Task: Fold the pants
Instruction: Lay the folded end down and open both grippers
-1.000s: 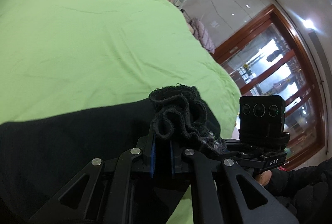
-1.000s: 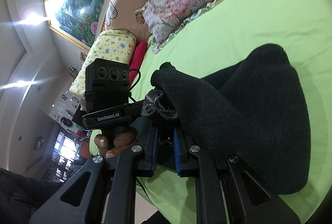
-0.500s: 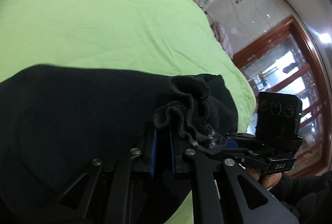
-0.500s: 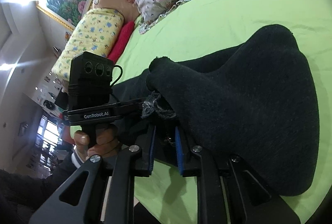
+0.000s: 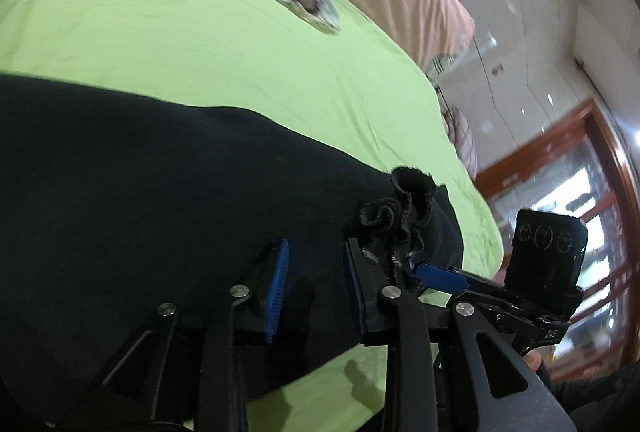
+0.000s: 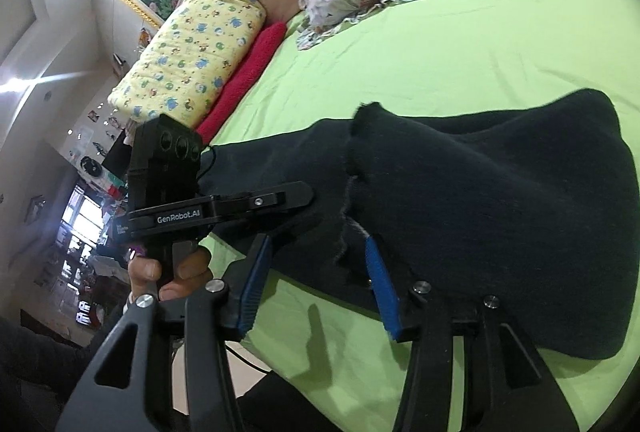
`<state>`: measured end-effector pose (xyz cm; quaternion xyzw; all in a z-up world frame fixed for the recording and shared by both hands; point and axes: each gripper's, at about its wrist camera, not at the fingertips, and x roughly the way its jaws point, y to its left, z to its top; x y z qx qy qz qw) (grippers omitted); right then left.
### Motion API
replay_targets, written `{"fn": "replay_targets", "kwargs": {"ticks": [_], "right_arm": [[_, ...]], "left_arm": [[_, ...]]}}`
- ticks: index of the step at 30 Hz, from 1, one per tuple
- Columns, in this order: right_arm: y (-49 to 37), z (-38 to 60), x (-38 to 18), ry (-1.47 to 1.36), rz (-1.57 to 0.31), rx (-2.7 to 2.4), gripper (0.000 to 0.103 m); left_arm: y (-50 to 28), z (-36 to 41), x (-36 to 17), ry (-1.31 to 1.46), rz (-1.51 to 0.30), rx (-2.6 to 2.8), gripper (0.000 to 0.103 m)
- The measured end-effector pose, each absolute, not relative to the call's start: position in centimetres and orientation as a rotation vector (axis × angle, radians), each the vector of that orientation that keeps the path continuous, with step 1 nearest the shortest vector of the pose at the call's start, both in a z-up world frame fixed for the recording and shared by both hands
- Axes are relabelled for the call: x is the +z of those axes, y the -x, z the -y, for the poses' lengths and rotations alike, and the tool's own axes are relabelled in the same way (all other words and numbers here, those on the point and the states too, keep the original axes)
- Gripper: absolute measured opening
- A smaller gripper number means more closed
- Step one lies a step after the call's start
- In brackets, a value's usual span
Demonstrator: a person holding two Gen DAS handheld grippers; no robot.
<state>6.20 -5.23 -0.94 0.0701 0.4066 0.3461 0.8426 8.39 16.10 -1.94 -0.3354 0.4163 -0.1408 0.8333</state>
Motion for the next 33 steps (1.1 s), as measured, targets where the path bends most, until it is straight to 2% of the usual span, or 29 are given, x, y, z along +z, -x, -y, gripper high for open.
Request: {"fn": "replay_targets", "kwargs": {"ticks": [3, 9, 14, 16, 30, 33], "right_arm": [[-6.1, 4.4, -0.7, -0.138, -0.857, 0.751, 0.05], [-6.2, 2.7, -0.3, -0.116, -0.862, 0.79, 0.05], [-6.3, 1.4, -0.2, -0.091, -0.865, 0.808, 0.05], [-6.4, 1.0, -0.1, -0.084, -0.865, 0.812, 0.05], [-7.5, -1.8, -0.1, -0.046, -0.884, 0.858, 0.051], [-7.8, -2.5, -0.2, -0.039, -0.893, 0.87, 0.052]], "left_arm": [[-6.4, -17.5, -1.6, 0.731, -0.85, -0.251, 0.033], [-3.7, -19.2, -0.9, 0.802, -0.795, -0.199, 0.048], [-2.0, -20.3, -0.7, 0.842, -0.763, -0.16, 0.049], [-1.2, -20.8, -0.6, 0.852, -0.752, -0.142, 0.054], [4.9, -22.6, -0.3, 0.935, -0.677, 0.044, 0.054], [6.6, -23.5, -0.3, 0.969, -0.659, 0.087, 0.057]]}}
